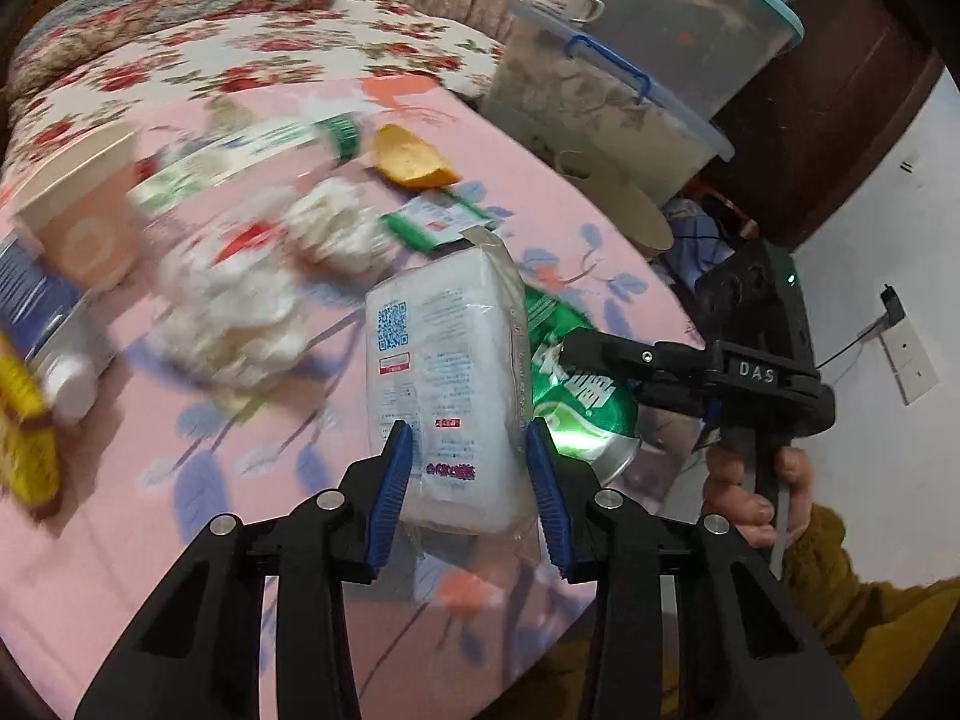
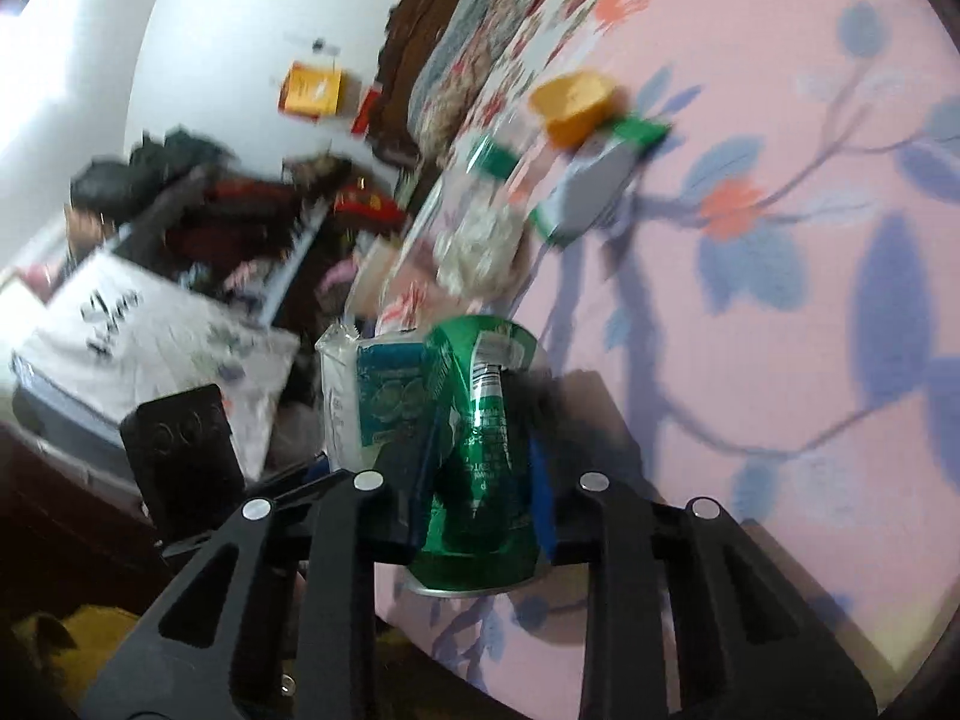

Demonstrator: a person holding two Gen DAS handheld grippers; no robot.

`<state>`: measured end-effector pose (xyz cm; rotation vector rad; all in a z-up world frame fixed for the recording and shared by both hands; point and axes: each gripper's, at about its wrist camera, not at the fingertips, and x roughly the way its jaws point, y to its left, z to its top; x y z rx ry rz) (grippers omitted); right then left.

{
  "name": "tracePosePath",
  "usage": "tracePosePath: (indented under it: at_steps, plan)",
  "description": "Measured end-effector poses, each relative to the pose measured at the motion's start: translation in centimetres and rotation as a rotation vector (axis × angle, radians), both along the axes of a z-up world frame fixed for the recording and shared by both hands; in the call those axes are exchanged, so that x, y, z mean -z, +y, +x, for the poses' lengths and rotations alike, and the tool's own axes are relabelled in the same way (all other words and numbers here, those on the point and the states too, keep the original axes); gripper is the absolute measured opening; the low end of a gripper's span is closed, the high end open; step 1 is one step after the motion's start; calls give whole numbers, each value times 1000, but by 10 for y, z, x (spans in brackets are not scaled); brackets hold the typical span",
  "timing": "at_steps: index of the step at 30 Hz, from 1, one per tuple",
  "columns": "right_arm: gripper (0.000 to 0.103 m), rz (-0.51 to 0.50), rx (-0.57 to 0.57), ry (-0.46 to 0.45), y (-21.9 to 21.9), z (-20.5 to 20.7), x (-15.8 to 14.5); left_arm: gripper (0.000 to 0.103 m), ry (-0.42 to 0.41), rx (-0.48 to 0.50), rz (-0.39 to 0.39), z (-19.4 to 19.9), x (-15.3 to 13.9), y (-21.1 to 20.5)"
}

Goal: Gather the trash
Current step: 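Carry both items over the beige bin and open both tools to drop them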

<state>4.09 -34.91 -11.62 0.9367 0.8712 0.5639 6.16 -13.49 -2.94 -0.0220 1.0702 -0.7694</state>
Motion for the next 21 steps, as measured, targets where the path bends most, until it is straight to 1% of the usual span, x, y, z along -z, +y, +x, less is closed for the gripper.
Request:
tracePosePath:
  at_steps: [3,5,8,10,12,13,15,18,21]
  plan:
    - [27,24,72,-4,-25,-5,-5,35,-30,55,21,12,-3,-33]
    - [24,38,123,-15,-43,-11,-5,34,-38,85,26,17,-4,-50]
    - [23,63,205,-21,-72,-14,-13,34,-45,142,33,31,-7,-86]
    - [23,54,218,-20,-80,-18,-15,34,-48,162,53,38,-4,-106]
    - [23,49,183,-12,-86,-19,-16,34,-65,167,94,42,-1,-123]
    - [25,46,153,8,-88,-20,-14,34,-56,180,104,44,2,-130]
    - [26,36,89,42,-85,-22,-8,34,-41,194,103,44,5,-135]
    - [28,30,16,43,-77,-29,-5,34,-90,219,128,37,5,-139]
    - [29,33,-2,50,-77,-22,-6,34,-100,224,135,38,6,-144]
